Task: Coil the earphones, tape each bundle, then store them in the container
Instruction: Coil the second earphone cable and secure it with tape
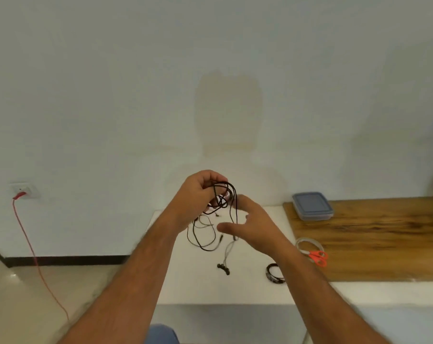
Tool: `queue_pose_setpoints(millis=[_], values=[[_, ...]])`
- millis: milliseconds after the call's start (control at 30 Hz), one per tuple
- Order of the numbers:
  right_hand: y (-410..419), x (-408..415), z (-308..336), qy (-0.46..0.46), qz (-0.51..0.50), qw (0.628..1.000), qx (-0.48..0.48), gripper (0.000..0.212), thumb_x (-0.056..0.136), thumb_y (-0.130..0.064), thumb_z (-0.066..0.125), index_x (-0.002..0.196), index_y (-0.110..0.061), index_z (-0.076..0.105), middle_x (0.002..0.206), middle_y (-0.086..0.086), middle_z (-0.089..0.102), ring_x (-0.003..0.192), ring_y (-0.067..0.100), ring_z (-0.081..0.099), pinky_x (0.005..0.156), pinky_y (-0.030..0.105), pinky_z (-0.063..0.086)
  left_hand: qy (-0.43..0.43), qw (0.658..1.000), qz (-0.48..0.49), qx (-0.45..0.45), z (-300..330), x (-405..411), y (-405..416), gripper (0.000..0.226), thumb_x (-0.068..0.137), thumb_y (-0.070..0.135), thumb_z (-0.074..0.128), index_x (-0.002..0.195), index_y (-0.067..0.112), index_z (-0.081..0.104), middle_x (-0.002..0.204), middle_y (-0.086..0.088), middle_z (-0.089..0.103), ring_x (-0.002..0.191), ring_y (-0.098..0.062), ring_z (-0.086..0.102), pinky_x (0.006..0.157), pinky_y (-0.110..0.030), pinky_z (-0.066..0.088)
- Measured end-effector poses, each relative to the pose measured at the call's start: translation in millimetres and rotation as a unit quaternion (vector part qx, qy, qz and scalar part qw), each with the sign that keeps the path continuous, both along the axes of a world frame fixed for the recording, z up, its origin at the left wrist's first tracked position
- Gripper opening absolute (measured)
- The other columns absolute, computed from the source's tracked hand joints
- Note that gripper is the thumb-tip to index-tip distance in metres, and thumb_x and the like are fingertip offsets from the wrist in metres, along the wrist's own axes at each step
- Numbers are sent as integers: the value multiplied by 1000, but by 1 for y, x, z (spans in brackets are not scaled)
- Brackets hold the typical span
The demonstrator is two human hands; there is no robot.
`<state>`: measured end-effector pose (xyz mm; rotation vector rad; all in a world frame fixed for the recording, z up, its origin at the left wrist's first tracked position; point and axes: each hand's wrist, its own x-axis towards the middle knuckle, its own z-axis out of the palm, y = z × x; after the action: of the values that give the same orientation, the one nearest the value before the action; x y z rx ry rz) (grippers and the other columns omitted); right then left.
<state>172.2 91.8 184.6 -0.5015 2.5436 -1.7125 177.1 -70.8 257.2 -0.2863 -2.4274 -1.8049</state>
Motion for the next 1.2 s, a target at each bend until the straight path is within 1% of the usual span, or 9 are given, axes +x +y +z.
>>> queue_pose_setpoints(millis=[100,233,367,500,667,867,967,1067,1200], values=[[2,27,50,26,20,999,20,4,85,-15,69,89,-14,68,84,0,75,79,11,70,85,37,56,47,999,-6,4,38,30,-1,20,91,0,58,93,18,66,77,0,69,54,-6,54,47,-13,40],[29,53,103,51,-6,998,-26,10,91,-9,64,82,-9,69,59,-1,64,46,13,57,60,36,54,70,997,3,-26,65,59,-21,17,87,-1,66,94,14,68,79,0,68,52,-4,54,49,-14,42],[53,72,163,73,6,997,4,18,94,-19,62,93,-4,72,62,0,58,41,11,43,41,22,39,63,986,29,-152,66,73,-37,25,84,-1,67,93,22,70,83,6,72,54,-3,59,54,-15,47],[61,81,214,205,-48,971,113,23,97,-30,57,90,-15,73,61,-1,53,50,9,41,52,23,36,10,972,18,-233,55,79,-45,24,79,8,72,92,27,69,88,8,72,60,-8,65,52,-22,49],[60,88,246,277,-94,955,56,21,98,-25,53,89,-20,71,51,-11,41,42,4,32,45,17,28,-81,948,-32,-305,36,85,-53,17,81,16,73,95,22,68,93,5,72,63,-8,68,52,-22,50],[53,84,263,325,-189,926,-30,21,96,-21,55,84,-9,69,43,-19,45,43,3,39,47,15,30,-97,979,-34,-177,15,93,-51,13,94,19,56,98,16,68,88,2,68,58,-12,62,50,-23,45],[50,83,260,285,-171,943,-18,20,95,-20,55,84,-10,68,51,-12,46,43,6,35,46,22,32,-9,989,35,-145,15,91,-48,13,88,26,68,100,28,64,94,5,68,65,-7,60,62,-21,48],[48,83,251,149,-107,983,-1,13,94,-13,56,89,-7,66,58,4,53,42,14,46,43,28,46,13,992,34,-120,29,93,-40,11,89,18,66,97,25,62,95,5,66,57,-6,53,51,-15,42],[58,84,229,-1,-51,998,-21,10,92,-3,56,101,-5,59,63,6,60,44,18,53,69,48,61,-8,998,-6,-69,58,96,-33,18,88,-1,46,92,14,56,87,-2,60,56,-9,48,53,-21,41]])
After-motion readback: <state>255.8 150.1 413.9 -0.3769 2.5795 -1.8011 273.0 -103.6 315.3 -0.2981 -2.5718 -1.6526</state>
